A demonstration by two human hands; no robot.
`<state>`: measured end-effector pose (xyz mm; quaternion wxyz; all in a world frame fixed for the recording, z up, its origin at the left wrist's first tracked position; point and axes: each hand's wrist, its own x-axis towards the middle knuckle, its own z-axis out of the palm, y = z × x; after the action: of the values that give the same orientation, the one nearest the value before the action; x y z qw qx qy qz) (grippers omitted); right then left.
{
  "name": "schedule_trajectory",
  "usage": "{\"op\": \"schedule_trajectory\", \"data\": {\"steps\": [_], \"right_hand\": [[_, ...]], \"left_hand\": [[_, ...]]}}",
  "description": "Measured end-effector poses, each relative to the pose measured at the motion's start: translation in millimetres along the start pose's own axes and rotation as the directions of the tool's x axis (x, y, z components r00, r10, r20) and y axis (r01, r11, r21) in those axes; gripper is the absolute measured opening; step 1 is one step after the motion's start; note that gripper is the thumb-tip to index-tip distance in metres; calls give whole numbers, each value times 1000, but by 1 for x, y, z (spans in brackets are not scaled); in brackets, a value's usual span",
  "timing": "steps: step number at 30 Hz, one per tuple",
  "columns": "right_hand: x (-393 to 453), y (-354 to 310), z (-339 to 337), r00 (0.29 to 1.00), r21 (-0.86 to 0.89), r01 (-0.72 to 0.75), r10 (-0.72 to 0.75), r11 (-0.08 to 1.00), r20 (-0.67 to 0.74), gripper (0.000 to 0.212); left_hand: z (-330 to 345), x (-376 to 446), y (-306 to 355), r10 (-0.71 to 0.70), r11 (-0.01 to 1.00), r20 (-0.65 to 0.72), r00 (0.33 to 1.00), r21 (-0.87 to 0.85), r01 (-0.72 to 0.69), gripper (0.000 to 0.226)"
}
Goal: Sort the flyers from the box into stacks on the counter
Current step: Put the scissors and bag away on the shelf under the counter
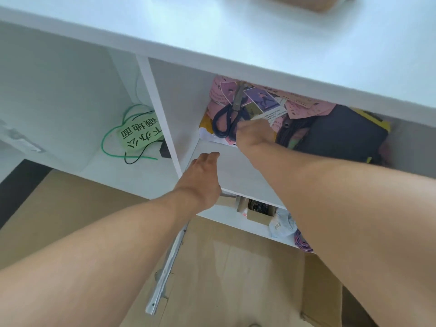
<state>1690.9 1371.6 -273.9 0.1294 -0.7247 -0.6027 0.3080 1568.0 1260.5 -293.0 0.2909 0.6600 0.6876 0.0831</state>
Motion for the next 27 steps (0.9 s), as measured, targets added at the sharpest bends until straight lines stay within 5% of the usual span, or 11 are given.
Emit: {"op": "schedule_trajectory", "data": {"steps": [2, 8, 17, 27], "right_hand": [[-27, 13, 0, 999, -57, 49, -48, 997, 24, 25], [-151, 24, -33, 992, 322, -115, 95, 940, 77, 40], [-265, -59, -144, 998, 183, 13, -24, 983, 61, 43], [-248, -111, -252, 988, 202, 132, -111, 970, -111, 40]], "left_hand": [[-13, -12, 8, -24, 1000, 10, 1000, -12, 24, 63], [-69, -81, 31, -59, 996, 55, 997, -71, 63, 54], [-179, -172, 74, 39, 994, 14, 999, -100, -37, 46], [-275, -164, 123, 61, 990, -148, 987, -114, -79, 45]]}}
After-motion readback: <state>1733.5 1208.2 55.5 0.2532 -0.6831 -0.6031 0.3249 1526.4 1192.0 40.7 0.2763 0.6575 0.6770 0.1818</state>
